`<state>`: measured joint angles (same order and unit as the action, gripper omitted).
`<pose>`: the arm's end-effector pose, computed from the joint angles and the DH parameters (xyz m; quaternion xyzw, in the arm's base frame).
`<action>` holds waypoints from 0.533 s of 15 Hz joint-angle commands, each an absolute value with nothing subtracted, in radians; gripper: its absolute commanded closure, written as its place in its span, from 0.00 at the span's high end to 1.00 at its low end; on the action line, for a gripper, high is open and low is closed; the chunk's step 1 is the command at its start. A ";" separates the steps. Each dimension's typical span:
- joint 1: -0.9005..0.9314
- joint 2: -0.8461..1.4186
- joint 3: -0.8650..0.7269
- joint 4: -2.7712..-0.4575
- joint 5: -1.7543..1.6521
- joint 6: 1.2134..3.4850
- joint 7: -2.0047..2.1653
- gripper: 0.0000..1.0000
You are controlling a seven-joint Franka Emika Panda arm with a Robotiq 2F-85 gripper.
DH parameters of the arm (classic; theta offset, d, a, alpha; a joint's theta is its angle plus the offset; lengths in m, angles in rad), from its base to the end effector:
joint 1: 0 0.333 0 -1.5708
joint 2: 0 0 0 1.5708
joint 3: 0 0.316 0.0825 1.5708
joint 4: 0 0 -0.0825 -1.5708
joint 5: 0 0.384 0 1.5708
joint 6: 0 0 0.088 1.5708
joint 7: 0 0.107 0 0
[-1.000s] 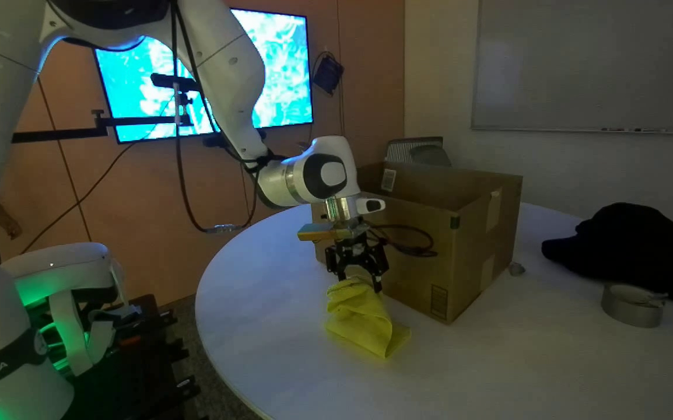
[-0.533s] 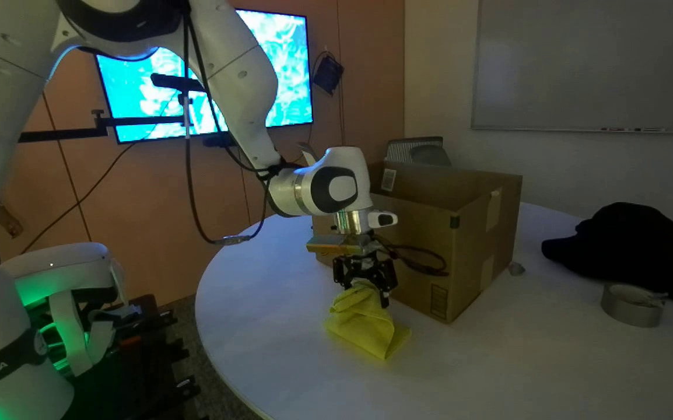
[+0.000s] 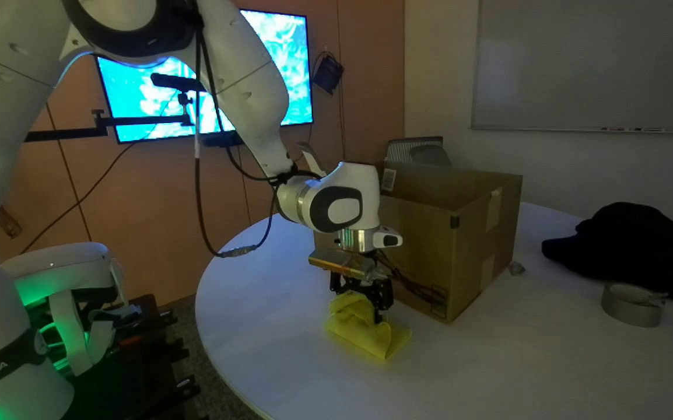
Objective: Put the marker on the towel and wrap it, then put it in the box
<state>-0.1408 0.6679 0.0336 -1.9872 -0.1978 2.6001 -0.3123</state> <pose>0.5917 -0.0595 0.1176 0.9818 0.1841 -0.0338 0.0318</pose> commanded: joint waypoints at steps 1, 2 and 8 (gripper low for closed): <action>-0.177 0.727 0.069 -1.938 -0.142 2.581 -0.384 1.00; -0.177 0.737 0.070 -1.932 -0.139 2.577 -0.390 1.00; -0.177 0.751 0.065 -1.916 -0.138 2.549 -0.395 1.00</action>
<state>-0.1639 0.7113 0.0537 -1.9474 -0.1665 2.5680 -0.3620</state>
